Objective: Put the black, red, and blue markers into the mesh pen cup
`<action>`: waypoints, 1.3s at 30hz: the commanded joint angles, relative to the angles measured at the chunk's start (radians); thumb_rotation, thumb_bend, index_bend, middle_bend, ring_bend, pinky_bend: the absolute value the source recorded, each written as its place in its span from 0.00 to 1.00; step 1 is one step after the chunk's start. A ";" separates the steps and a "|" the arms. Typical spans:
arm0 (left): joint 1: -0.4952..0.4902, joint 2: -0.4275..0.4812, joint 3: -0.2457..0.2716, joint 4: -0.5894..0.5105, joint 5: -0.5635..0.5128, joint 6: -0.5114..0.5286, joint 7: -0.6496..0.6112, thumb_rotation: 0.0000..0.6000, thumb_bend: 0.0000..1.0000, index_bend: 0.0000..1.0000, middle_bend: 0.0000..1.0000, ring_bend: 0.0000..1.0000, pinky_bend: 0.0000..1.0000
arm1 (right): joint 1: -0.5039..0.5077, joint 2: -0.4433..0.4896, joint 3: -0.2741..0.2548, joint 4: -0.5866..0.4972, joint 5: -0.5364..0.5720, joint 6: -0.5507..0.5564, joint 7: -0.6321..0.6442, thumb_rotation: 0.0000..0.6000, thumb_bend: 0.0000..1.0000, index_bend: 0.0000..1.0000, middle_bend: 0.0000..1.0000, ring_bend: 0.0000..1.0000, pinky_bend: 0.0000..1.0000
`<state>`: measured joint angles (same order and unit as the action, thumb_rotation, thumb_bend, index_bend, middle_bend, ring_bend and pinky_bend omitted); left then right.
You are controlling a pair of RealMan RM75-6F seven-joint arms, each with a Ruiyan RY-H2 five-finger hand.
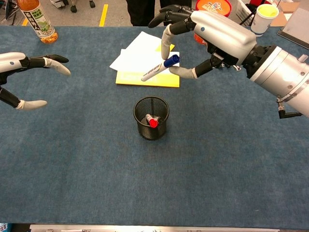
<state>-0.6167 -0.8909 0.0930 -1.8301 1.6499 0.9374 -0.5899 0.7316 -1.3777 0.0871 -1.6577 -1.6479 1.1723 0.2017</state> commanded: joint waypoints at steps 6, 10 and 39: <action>0.002 0.001 -0.001 0.002 -0.001 0.001 0.000 1.00 0.31 0.19 0.00 0.00 0.01 | -0.010 0.012 -0.024 -0.023 0.001 -0.021 0.019 1.00 0.29 0.54 0.20 0.00 0.00; 0.004 0.000 0.000 0.002 0.004 0.002 0.004 1.00 0.31 0.19 0.00 0.00 0.01 | -0.019 0.021 -0.039 -0.038 -0.006 -0.025 0.025 1.00 0.29 0.54 0.21 0.00 0.00; 0.067 -0.019 -0.017 0.059 -0.045 0.087 0.074 1.00 0.31 0.20 0.00 0.00 0.01 | -0.152 0.132 -0.027 -0.055 0.157 0.034 -0.317 1.00 0.24 0.11 0.07 0.00 0.00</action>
<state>-0.5645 -0.9071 0.0811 -1.7767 1.6189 1.0069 -0.5351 0.6222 -1.2819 0.0564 -1.7041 -1.5293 1.1665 -0.0543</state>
